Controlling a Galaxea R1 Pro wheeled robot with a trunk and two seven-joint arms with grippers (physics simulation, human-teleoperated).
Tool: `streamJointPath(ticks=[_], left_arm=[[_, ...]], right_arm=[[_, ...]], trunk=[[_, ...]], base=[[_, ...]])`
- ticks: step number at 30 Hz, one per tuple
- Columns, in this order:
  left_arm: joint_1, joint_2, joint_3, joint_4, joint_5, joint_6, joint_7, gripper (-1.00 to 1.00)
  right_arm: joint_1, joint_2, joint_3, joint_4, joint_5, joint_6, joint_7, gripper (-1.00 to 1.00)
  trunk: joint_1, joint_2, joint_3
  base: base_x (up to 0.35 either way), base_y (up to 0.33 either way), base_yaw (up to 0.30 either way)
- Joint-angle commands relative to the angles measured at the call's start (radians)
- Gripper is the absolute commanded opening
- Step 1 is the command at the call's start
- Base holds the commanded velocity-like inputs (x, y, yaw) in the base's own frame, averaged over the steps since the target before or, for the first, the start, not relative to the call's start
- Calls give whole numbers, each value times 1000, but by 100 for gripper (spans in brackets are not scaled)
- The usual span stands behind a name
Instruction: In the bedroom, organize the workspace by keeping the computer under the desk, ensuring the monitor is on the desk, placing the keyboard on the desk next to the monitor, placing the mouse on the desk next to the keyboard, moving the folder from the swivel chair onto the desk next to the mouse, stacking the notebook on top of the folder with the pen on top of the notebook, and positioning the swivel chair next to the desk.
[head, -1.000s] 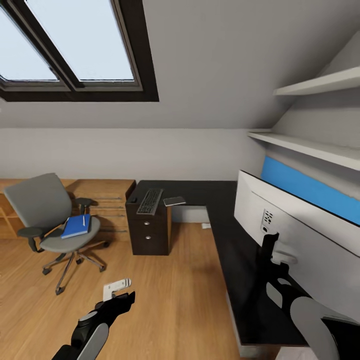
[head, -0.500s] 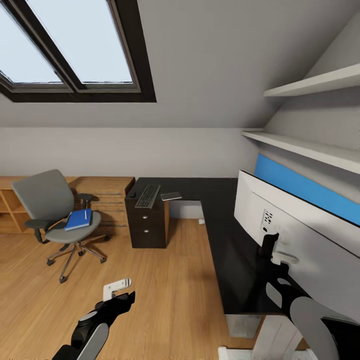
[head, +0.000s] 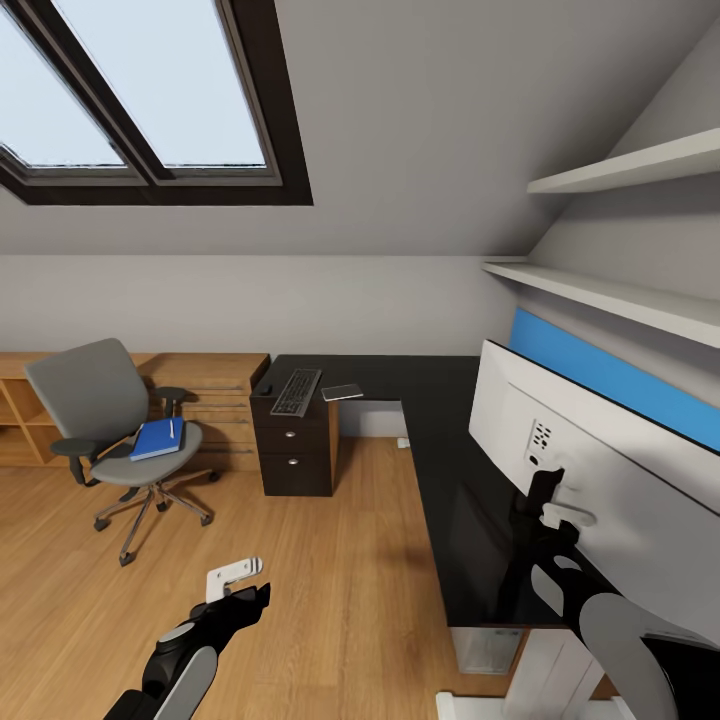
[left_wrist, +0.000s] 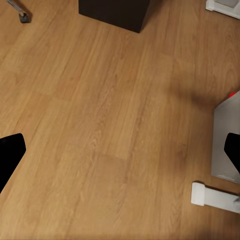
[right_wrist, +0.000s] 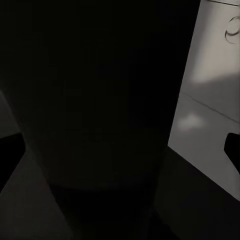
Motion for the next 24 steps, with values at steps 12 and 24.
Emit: streamJointPath(ticks=[12, 24], left_arm=[[-1, 1, -3, -1, 10, 1, 11, 100], [-2, 2, -2, -1, 11, 1, 11, 100]], right_arm=[[-1, 1, -1, 1, -9, -5, 3, 100], [-1, 2, 1, 2, -7, -5, 3, 100]], trunk=[[0, -1, -2], [0, -1, -2]], base=[[-92, 0, 0], [-126, 0, 0]])
